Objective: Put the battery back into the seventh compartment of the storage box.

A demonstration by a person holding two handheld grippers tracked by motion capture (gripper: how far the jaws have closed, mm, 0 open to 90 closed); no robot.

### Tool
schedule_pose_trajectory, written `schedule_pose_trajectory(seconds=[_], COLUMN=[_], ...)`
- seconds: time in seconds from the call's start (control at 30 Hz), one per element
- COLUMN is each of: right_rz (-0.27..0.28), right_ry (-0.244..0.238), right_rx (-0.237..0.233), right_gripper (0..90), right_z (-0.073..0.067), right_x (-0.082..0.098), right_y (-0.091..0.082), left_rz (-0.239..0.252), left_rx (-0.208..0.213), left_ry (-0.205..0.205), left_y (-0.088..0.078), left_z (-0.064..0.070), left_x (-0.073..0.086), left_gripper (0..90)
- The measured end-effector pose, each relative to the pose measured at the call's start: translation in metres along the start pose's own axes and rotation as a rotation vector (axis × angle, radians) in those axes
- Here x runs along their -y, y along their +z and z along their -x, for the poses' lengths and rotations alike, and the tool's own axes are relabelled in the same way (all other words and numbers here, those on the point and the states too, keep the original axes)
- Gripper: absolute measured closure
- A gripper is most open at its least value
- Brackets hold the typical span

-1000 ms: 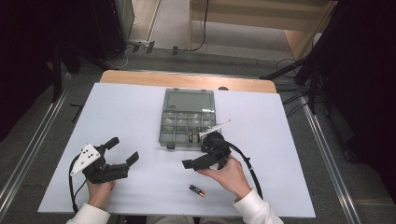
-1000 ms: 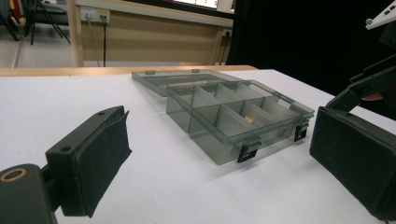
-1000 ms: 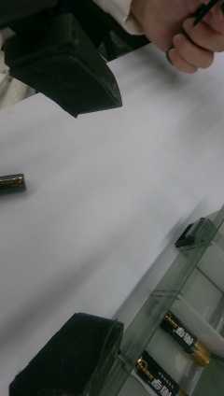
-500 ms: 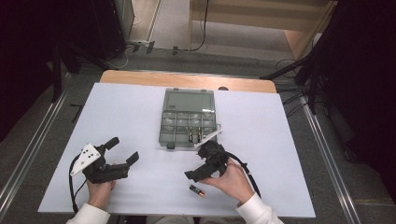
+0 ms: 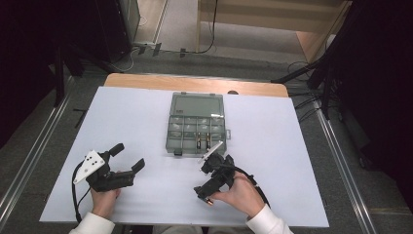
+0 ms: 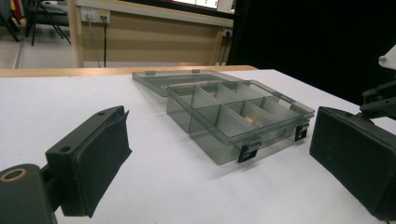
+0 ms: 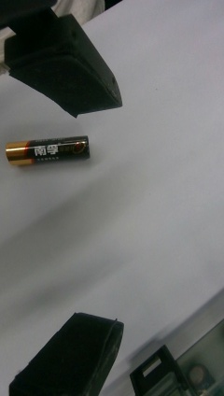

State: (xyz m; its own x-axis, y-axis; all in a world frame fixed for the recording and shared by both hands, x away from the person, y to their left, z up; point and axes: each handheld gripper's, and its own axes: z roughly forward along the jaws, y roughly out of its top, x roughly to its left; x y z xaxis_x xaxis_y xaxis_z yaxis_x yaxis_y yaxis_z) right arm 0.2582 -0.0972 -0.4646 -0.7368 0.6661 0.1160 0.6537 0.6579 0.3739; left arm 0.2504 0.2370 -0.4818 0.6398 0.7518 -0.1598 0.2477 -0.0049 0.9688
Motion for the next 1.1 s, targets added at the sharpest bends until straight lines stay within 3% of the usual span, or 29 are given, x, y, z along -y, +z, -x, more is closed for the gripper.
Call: schedule_pose_trajectory(seconds=[0.27,0.6,0.77,0.87,1.03,1.1], right_rz=[-0.029,-0.115,-0.147,-0.175,-0.198,-0.193], right_ry=[-0.024,-0.127,-0.146,-0.167,-0.187,-0.197], right_rx=[-0.009,0.042,0.058,0.101,0.094,0.103], right_gripper=[0.0,4.1,4.4,5.3,17.0,27.1], right_z=[-0.007,-0.021,-0.026,-0.028,-0.032,-0.034], right_x=[0.001,0.005,0.006,0.007,0.009,0.009], right_y=[0.0,0.009,0.013,0.014,0.015,0.014], left_rz=[0.012,0.009,0.009,0.01,0.007,0.008], left_rx=[-0.008,-0.004,-0.002,-0.003,-0.001,-0.001], left_ry=[0.005,0.005,0.004,0.002,0.003,0.001], left_y=[-0.001,-0.001,-0.001,-0.001,-0.001,-0.001], left_z=[0.0,0.0,0.0,0.0,0.0,0.0], left_x=[-0.001,0.0,0.0,0.0,0.0,0.0], left_gripper=[4.5,4.5,4.5,4.5,4.5,4.5])
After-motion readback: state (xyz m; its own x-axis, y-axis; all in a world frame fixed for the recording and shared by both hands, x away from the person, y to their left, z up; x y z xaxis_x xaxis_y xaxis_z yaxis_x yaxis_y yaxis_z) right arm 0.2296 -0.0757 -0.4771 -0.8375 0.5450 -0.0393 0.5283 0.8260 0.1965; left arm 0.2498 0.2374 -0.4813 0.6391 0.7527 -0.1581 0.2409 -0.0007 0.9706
